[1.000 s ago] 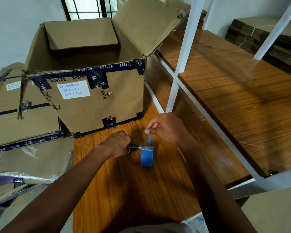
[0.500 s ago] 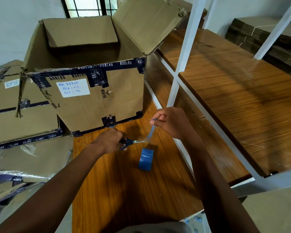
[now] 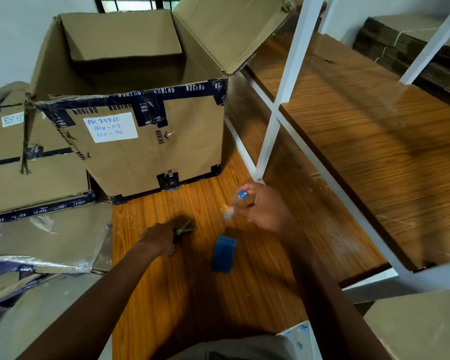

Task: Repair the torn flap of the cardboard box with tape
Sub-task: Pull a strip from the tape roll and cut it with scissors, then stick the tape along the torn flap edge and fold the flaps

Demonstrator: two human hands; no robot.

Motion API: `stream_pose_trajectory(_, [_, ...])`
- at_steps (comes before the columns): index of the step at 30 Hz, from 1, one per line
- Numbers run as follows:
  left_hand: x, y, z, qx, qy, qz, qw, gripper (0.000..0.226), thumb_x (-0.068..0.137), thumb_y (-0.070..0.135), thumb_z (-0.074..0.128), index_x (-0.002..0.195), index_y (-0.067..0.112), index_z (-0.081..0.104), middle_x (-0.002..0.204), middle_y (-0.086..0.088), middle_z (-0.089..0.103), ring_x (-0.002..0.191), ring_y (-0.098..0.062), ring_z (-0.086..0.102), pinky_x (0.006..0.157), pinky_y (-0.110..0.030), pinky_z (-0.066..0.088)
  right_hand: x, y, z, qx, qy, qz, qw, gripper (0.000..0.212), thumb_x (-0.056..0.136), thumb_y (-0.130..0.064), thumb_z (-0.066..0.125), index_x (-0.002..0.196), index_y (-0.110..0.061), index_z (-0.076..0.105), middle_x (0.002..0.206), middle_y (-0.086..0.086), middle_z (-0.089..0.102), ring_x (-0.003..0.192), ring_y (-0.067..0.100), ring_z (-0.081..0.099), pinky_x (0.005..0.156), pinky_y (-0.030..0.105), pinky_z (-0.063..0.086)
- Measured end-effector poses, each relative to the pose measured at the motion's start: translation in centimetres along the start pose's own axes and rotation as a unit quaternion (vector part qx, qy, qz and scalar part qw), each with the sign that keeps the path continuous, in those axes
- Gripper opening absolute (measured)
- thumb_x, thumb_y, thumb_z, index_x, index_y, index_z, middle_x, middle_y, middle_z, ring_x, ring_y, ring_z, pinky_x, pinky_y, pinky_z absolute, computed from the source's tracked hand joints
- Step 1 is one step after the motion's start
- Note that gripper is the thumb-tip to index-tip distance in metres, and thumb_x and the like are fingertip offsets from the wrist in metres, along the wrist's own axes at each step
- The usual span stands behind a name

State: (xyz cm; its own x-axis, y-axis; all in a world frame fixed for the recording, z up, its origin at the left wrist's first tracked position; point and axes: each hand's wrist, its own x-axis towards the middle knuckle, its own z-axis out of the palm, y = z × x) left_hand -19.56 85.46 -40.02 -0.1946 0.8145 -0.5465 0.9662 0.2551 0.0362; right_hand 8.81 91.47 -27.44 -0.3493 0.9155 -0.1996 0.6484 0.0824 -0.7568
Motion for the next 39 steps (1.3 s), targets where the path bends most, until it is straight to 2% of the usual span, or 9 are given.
stream_pose_trajectory(2, [0.1, 0.2, -0.2, -0.013, -0.022, 0.013, 1.0, 0.038, 0.099, 0.024, 0.069, 0.135, 0.014, 0.061, 0.102, 0.0, 0.062, 0.082, -0.013, 0.063, 0.06, -0.025, 0.05, -0.6, 1.1, 2.9, -0.079, -0.028, 0.011, 0.996, 0.09, 0.068, -0.053, 0.092, 0.144, -0.032, 0.05, 0.146, -0.004, 0.05, 0.128, 0.02, 0.057, 0.098, 0.045, 0.058])
stream_pose_trajectory(4, [0.4, 0.5, -0.7, -0.023, 0.022, -0.002, 0.999, 0.029, 0.1, 0.021, 0.068, 0.128, 0.012, 0.065, 0.104, -0.002, 0.06, 0.088, -0.017, 0.065, 0.062, -0.026, 0.052, -1.1, 2.4, 5.8, -0.124, -0.073, 0.026, 0.989, 0.105, 0.067, -0.048, 0.094, 0.154, -0.03, 0.038, 0.164, -0.001, 0.028, 0.145, 0.028, 0.04, 0.109, 0.048, 0.049])
stream_pose_trajectory(9, [0.3, 0.3, -0.7, -0.006, 0.176, -0.032, 0.984, 0.015, 0.102, 0.013, 0.066, 0.116, 0.015, 0.071, 0.108, -0.006, 0.065, 0.097, -0.02, 0.065, 0.075, -0.029, 0.059, -1.1, 4.8, 7.9, -0.092, -0.057, 0.033, 0.994, 0.115, 0.071, -0.029, 0.095, 0.162, -0.021, 0.025, 0.169, 0.001, 0.013, 0.149, 0.03, 0.035, 0.108, 0.042, 0.048])
stream_pose_trajectory(14, [0.3, 0.2, 0.2, 0.006, 0.187, -0.013, 0.982, 0.014, 0.104, 0.017, 0.061, 0.114, 0.018, 0.071, 0.103, -0.004, 0.067, 0.092, -0.02, 0.068, 0.076, -0.032, 0.06, 0.0, 4.7, 7.0, -0.11, -0.055, 0.046, 0.991, 0.116, 0.077, -0.026, 0.091, 0.166, -0.022, 0.016, 0.174, 0.002, -0.001, 0.157, 0.032, 0.023, 0.121, 0.048, 0.037])
stream_pose_trajectory(18, [0.4, 1.1, 0.5, -0.009, 0.178, -0.007, 0.984, 0.014, 0.104, 0.019, 0.064, 0.116, 0.018, 0.071, 0.106, -0.004, 0.067, 0.095, -0.019, 0.067, 0.082, -0.032, 0.062, 0.7, 4.8, 6.2, -0.095, -0.046, 0.07, 0.992, 0.112, 0.078, -0.021, 0.09, 0.166, -0.024, 0.02, 0.174, -0.001, -0.002, 0.157, 0.032, 0.022, 0.12, 0.048, 0.039])
stream_pose_trajectory(22, [0.3, 2.1, 0.9, -0.079, 0.158, 0.012, 0.984, 0.012, 0.102, 0.027, 0.069, 0.109, 0.018, 0.072, 0.097, -0.001, 0.065, 0.086, -0.017, 0.066, 0.072, -0.033, 0.063, 1.1, 4.7, 5.7, -0.098, -0.045, 0.077, 0.991, 0.115, 0.078, -0.023, 0.091, 0.166, -0.022, 0.018, 0.174, 0.0, 0.0, 0.157, 0.033, 0.02, 0.12, 0.048, 0.037])
stream_pose_trajectory(29, [-1.9, 5.0, 2.7, -0.186, 0.129, 0.164, 0.96, 0.022, 0.109, 0.038, 0.056, 0.127, 0.03, 0.066, 0.102, 0.007, 0.068, 0.083, -0.006, 0.066, 0.067, -0.021, 0.052, 1.4, 4.3, 5.4, -0.1, -0.042, 0.08, 0.991, 0.114, 0.08, -0.024, 0.09, 0.167, -0.024, 0.016, 0.175, 0.001, 0.0, 0.158, 0.033, 0.021, 0.119, 0.049, 0.038])
stream_pose_trajectory(34, [-2.3, 6.3, 3.8, -0.204, 0.097, 0.173, 0.959, 0.021, 0.11, 0.038, 0.053, 0.118, 0.026, 0.069, 0.101, 0.005, 0.07, 0.082, -0.007, 0.068, 0.077, -0.034, 0.064, 1.4, 4.5, 5.3, -0.102, -0.031, 0.068, 0.992, 0.111, 0.08, -0.025, 0.09, 0.166, -0.023, 0.02, 0.173, 0.001, 0.007, 0.155, 0.031, 0.027, 0.117, 0.047, 0.041])
stream_pose_trajectory(39, [-2.6, 6.1, 3.8, -0.275, 0.057, 0.142, 0.949, 0.022, 0.112, 0.027, 0.05, 0.124, 0.021, 0.068, 0.1, -0.001, 0.071, 0.084, -0.014, 0.075, 0.074, -0.04, 0.067, 1.4, 4.6, 4.6, -0.112, 0.0, 0.054, 0.992, 0.103, 0.084, -0.032, 0.086, 0.165, -0.022, 0.023, 0.172, 0.002, 0.013, 0.153, 0.029, 0.031, 0.115, 0.043, 0.042])
